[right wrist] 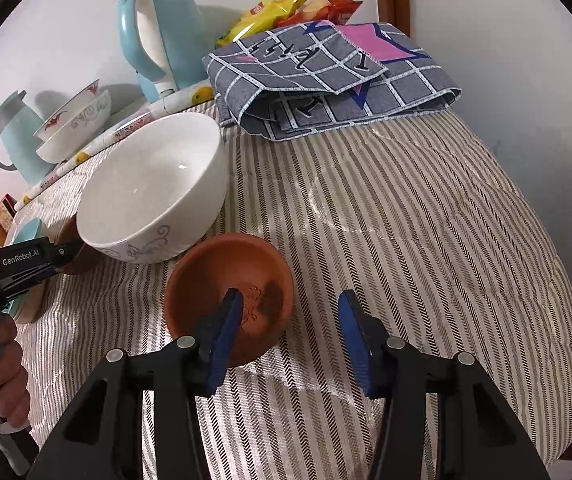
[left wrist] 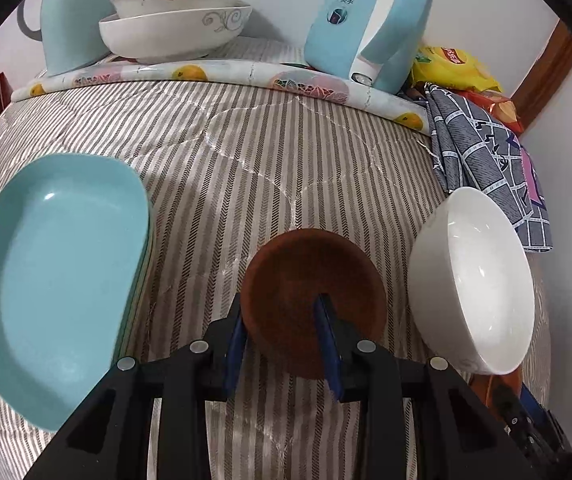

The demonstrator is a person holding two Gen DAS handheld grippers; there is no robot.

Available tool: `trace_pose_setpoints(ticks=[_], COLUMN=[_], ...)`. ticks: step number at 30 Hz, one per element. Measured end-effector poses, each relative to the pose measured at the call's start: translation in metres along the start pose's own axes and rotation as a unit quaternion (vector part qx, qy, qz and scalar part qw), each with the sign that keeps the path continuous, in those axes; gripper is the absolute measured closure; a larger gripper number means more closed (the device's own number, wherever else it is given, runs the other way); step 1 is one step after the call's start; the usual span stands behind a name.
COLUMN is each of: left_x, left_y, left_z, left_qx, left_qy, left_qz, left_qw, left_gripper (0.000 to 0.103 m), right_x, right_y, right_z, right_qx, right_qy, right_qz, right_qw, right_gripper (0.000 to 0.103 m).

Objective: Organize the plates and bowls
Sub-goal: 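Close left gripper on the larger brown bowl rim while right gripper grasps the smaller brown bowl, then lower the right gripper's brown bowl into the white bowl and open it while left gripper holds its bowl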

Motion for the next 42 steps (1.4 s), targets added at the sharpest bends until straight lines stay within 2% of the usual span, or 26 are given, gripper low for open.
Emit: trace_pose_setpoints(ticks=[3,6,8,12,14,16,24,42], left_x=[0.001,0.001,0.002,0.005,0.007,0.008,0.005,-0.003], left_y=[-0.002,-0.003,-0.004,-0.005,-0.005,-0.005,0.003,0.028], left_z=[0.002,0.005,0.006,0.008,0.009,0.01,0.011,0.009], left_qx=[-0.003,-0.006,-0.009,-0.016,-0.017,-0.015,-0.02,-0.034], left_qy=[0.004,0.007,0.008,0.016,0.018,0.021,0.013,-0.012], left_qz=[-0.006,-0.009,-0.008,-0.007,-0.008,-0.012,-0.027,-0.052], left_qw=[1.0,0.9999,0.9999,0.9997,0.9997,0.9996,0.9994,0.998], left_gripper=[0.072,0.072,0.074,0.081,0.086,0.088,0.093,0.094], right_x=[-0.002,-0.003,-0.002,0.001,0.004,0.007,0.012,0.01], right_y=[-0.004,-0.006,-0.008,-0.01,-0.01,-0.01,-0.001,0.027], right_z=[0.0,0.001,0.002,0.003,0.003,0.003,0.006,0.005], right_qx=[0.005,0.003,0.003,0.001,0.002,0.002,-0.016,-0.037], right_qy=[-0.006,-0.011,-0.011,-0.011,-0.01,-0.013,-0.008,-0.025], right_qz=[-0.003,-0.005,-0.007,-0.009,-0.005,-0.001,-0.011,-0.009], right_qw=[1.0,1.0,1.0,1.0,1.0,1.0,1.0,0.999], right_gripper=[0.064,0.067,0.072,0.077,0.086,0.09,0.094,0.095])
Point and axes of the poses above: each gripper's, at about its wrist camera, not at the fingertips, and y roughly against the way its jaws point, x to its left, z to its top, the point moved 7 cm from there along -y, roughly the way its jaws point, and after that the axes turned 1 degree about -z, right-handed, at the moved point
